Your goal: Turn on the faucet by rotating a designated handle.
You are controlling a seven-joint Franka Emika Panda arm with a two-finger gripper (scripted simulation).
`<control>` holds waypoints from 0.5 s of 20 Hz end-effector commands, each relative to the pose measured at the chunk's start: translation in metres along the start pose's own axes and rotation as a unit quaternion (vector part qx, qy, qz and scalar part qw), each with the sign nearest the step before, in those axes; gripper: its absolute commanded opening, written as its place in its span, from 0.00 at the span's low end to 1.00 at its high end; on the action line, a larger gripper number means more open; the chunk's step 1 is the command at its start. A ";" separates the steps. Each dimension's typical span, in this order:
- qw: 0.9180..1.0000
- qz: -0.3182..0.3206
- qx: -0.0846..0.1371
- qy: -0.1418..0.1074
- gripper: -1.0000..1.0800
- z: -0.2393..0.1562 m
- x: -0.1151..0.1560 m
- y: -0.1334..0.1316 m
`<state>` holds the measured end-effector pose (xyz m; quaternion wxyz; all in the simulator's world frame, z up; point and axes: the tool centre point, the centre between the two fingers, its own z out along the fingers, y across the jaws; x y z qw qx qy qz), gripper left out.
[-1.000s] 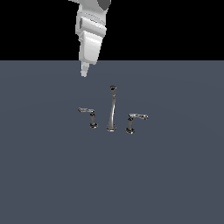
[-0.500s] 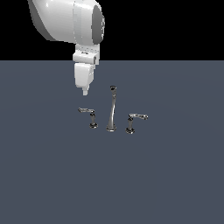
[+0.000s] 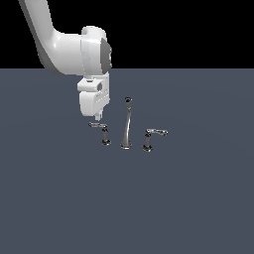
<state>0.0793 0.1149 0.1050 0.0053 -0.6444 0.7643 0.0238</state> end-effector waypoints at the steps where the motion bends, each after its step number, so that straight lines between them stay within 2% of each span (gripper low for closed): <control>1: 1.000 0.016 0.007 0.008 0.00 0.008 0.000 -0.004; 10: 0.999 0.036 0.015 0.019 0.00 0.019 -0.001 -0.008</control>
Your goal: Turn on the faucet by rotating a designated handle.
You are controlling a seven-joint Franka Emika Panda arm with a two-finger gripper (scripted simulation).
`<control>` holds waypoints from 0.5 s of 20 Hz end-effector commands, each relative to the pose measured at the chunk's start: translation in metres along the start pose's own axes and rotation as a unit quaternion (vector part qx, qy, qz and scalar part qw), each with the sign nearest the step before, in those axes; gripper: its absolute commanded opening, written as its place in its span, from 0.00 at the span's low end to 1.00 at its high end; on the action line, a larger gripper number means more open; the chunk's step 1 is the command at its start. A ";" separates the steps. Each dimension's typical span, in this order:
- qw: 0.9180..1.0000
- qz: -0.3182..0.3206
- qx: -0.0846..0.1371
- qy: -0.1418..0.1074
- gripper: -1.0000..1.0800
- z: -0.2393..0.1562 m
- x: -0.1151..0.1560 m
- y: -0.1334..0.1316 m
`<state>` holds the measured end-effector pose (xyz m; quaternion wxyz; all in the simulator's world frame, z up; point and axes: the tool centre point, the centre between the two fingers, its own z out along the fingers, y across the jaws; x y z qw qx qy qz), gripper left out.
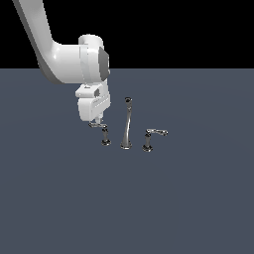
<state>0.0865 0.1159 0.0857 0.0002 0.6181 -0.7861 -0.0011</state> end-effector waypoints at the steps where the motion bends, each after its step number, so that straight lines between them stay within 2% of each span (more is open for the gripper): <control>1: 1.000 0.001 0.001 0.001 0.00 0.000 0.000 -0.001; 10: 1.000 0.001 0.001 0.000 0.00 0.000 -0.010 0.022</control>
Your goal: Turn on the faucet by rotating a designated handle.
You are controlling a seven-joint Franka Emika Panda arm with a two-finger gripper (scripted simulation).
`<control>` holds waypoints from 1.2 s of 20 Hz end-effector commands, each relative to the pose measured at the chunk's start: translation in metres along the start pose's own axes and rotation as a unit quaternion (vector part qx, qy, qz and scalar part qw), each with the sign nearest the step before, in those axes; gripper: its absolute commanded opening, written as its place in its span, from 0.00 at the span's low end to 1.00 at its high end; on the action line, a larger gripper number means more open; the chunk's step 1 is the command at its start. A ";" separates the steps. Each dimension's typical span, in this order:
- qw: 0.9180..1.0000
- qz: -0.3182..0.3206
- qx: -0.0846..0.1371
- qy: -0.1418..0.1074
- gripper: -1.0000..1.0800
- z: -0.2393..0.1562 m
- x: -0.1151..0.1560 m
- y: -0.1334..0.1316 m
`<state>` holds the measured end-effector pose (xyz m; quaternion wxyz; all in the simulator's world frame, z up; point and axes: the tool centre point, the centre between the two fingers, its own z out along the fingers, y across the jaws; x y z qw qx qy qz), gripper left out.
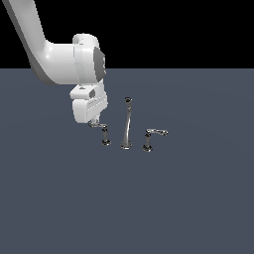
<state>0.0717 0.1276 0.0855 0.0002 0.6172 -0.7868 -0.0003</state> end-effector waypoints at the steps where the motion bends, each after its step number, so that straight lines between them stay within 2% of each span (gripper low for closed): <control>1: 1.000 0.000 0.000 0.000 0.00 0.000 -0.004 0.008; 5: 1.000 0.000 0.000 0.000 0.00 0.000 -0.010 0.022; 7: 1.000 0.000 0.006 0.001 0.00 0.000 -0.008 0.014; 24: 1.000 0.000 0.001 0.000 0.00 0.000 0.004 0.064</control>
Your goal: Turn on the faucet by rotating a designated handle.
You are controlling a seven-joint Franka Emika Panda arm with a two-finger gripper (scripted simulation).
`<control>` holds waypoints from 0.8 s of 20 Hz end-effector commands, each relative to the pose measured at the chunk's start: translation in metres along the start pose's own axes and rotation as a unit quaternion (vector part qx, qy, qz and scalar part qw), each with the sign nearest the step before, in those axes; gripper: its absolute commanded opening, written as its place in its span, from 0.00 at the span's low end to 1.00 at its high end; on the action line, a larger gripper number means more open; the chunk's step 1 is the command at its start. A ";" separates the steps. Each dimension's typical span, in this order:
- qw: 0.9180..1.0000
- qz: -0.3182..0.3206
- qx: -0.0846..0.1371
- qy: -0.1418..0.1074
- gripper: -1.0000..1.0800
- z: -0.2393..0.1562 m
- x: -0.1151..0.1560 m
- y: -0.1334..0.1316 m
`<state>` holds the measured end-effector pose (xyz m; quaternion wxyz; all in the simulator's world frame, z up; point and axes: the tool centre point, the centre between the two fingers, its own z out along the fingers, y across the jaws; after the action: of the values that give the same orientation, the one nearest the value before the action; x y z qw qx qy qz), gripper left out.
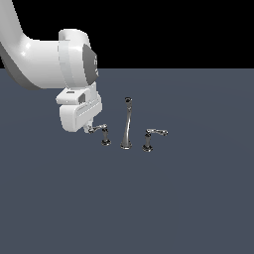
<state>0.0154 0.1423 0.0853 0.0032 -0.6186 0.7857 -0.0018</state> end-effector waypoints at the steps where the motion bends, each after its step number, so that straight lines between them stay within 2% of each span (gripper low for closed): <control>1: 1.000 0.002 -0.003 0.001 0.00 0.000 0.005 0.009; 3: 1.000 -0.001 -0.002 0.001 0.00 0.000 0.001 0.006; 16: 1.000 0.002 -0.003 0.001 0.00 -0.001 0.045 0.029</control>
<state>-0.0214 0.1284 0.0854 0.0035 -0.6296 0.7769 0.0020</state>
